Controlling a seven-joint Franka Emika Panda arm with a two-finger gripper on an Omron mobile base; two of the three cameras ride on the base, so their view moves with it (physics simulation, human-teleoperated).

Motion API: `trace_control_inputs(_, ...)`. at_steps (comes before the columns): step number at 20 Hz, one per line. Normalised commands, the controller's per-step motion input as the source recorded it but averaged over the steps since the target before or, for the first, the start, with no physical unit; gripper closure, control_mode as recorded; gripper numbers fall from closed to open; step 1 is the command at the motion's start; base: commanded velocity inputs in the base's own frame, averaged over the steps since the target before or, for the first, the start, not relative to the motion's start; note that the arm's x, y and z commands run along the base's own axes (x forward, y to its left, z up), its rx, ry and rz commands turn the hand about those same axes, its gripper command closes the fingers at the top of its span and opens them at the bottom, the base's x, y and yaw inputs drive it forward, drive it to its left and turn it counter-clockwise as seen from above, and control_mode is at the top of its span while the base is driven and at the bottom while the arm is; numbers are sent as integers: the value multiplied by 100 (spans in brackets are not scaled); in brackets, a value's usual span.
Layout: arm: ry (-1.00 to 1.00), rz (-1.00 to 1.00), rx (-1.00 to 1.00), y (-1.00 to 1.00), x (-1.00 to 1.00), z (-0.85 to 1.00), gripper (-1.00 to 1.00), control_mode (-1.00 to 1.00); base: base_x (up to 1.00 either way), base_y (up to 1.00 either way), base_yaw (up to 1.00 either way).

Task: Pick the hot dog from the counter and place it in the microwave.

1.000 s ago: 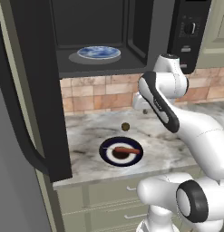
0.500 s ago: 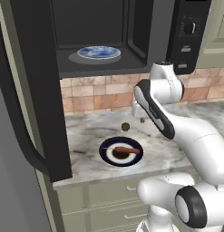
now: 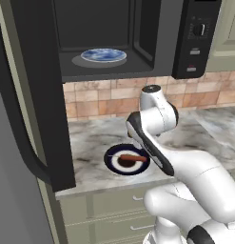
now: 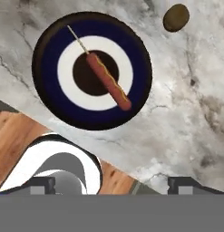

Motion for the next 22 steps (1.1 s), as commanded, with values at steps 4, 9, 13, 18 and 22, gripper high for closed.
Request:
trace_control_inputs(4,0,61,-11,21,0,-21,-100,-100,0,0,0)
trace_control_inputs(9,13,40,-3,6,8,-20,-100,-100,0,0,0)
trace_control_inputs(13,36,6,0,9,46,-43,-100,-100,0,0,0)
trace_control_inputs(18,21,0,0,26,53,-42,-100,-100,0,0,0)
trace_control_inputs(22,11,0,-2,30,64,-24,-100,-100,0,0,0)
